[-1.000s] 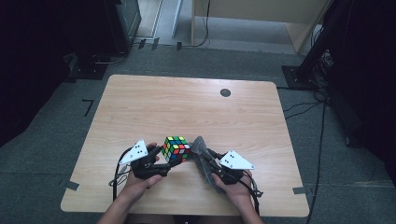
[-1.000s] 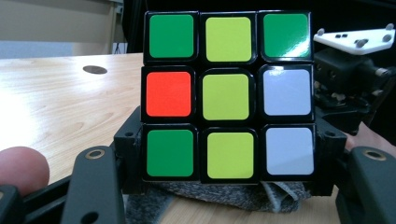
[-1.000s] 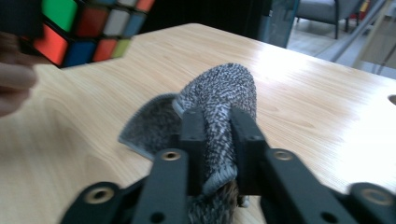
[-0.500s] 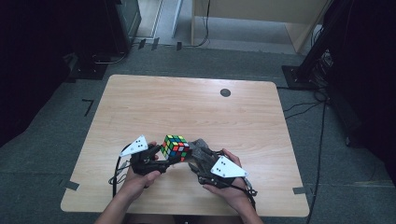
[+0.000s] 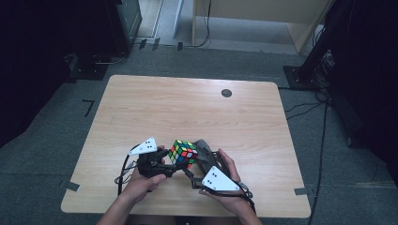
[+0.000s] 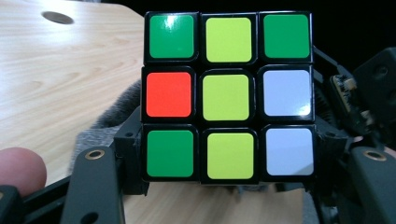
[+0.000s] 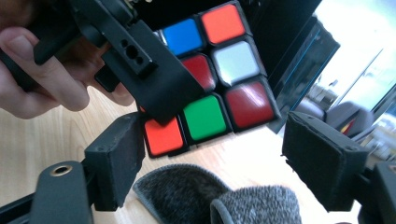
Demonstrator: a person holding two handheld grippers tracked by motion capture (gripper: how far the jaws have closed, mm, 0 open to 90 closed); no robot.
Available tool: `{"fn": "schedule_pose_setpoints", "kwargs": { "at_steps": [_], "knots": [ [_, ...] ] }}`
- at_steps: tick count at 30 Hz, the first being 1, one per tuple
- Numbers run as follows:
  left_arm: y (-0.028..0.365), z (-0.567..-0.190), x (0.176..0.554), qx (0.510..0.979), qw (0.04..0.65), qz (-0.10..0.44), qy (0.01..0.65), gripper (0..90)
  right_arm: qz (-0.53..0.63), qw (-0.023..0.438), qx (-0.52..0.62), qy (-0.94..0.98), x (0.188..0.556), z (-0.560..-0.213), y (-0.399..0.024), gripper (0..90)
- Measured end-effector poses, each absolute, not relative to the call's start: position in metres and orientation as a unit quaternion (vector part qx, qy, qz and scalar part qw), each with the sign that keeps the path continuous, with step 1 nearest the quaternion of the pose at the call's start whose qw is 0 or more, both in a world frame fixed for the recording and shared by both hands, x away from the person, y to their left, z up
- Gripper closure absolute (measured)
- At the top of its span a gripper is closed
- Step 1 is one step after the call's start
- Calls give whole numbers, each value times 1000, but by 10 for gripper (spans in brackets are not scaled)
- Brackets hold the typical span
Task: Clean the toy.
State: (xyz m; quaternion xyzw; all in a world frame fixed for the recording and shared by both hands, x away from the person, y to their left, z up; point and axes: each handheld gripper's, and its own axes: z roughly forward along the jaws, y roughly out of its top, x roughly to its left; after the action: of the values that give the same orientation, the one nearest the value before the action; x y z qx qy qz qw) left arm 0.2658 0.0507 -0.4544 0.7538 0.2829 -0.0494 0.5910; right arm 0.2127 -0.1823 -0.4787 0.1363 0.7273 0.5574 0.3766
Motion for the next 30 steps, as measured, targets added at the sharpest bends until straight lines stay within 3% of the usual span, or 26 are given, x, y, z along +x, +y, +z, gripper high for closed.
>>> {"fn": "schedule_pose_setpoints", "kwargs": {
  "at_steps": [9, 14, 20, 30],
  "knots": [
    [49, -456, 269, 752, 584, -71, 296, 335, 529, 419, 101, 732, 211, -482, -179, 332],
    [52, -453, 269, 741, 598, -74, 297, 230, 534, 403, 116, 734, 213, -482, -182, 336],
    [69, -450, 275, 716, 621, -58, 313, 204, 542, 382, 164, 730, 220, -485, -193, 337],
    [71, -464, 274, 750, 579, 58, 314, 196, 574, 343, 247, 701, 228, -472, -214, 338]
  ]
}}
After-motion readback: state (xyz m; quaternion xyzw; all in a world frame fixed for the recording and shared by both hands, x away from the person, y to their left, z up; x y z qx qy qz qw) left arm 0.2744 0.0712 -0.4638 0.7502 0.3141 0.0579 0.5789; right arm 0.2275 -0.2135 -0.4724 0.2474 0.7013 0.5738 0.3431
